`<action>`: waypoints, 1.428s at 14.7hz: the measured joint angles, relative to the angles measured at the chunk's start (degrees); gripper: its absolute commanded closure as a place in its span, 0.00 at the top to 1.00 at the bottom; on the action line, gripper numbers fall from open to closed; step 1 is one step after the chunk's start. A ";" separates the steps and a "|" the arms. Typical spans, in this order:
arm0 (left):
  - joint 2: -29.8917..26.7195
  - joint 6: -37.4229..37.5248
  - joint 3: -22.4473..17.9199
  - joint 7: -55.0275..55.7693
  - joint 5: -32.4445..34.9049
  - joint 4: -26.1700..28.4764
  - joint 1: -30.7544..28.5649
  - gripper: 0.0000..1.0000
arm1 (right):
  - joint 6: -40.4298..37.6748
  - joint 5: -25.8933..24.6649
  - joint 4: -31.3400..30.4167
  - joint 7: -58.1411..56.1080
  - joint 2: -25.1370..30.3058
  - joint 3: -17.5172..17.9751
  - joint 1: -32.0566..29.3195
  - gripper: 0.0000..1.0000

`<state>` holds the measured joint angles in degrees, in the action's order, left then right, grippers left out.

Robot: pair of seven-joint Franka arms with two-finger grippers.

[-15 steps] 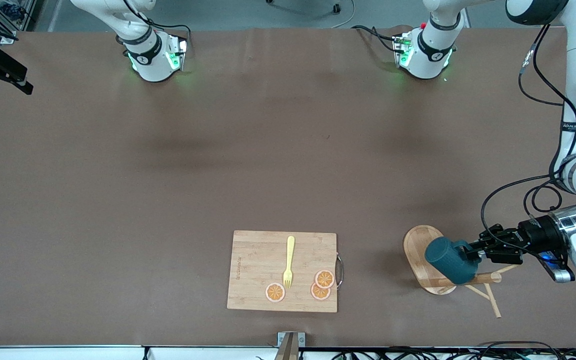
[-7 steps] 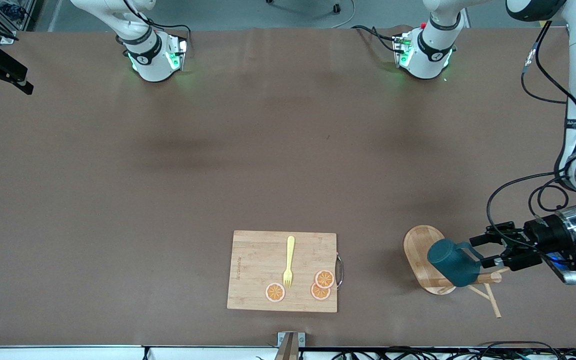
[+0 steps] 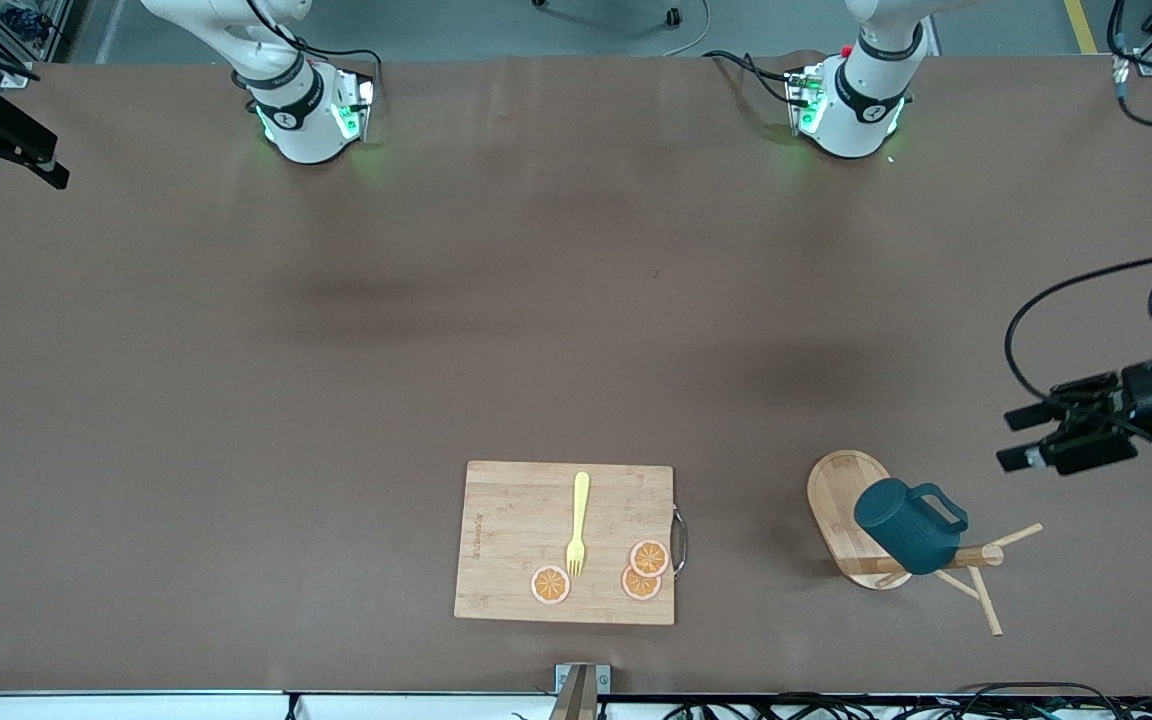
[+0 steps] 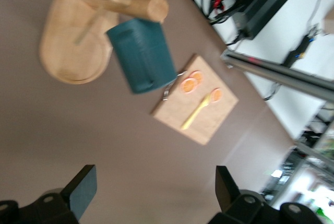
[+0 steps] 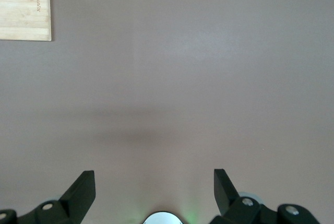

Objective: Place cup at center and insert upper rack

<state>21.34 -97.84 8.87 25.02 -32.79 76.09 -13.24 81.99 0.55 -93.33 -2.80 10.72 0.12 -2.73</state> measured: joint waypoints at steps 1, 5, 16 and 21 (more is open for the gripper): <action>-1.96 2.59 0.01 -0.03 3.39 0.05 0.00 1.00 | 0.00 0.00 -0.01 0.00 0.00 0.00 0.00 1.00; -9.04 10.10 4.68 -2.64 20.07 0.24 -0.12 1.00 | 0.00 0.02 -0.03 0.00 0.00 -0.01 0.00 1.00; -25.37 14.15 -5.53 -17.08 33.88 15.56 16.54 1.00 | 0.00 0.02 -0.07 0.00 0.00 -0.16 0.00 1.00; -31.56 10.74 -5.52 -17.38 33.36 23.51 19.34 1.00 | 0.00 0.02 -0.08 0.00 0.00 -0.22 0.00 1.00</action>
<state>-10.23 -87.10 3.34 7.63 0.57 99.60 6.09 82.00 0.57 -93.41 -2.80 10.72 -0.10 -2.73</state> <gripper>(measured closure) 0.000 0.000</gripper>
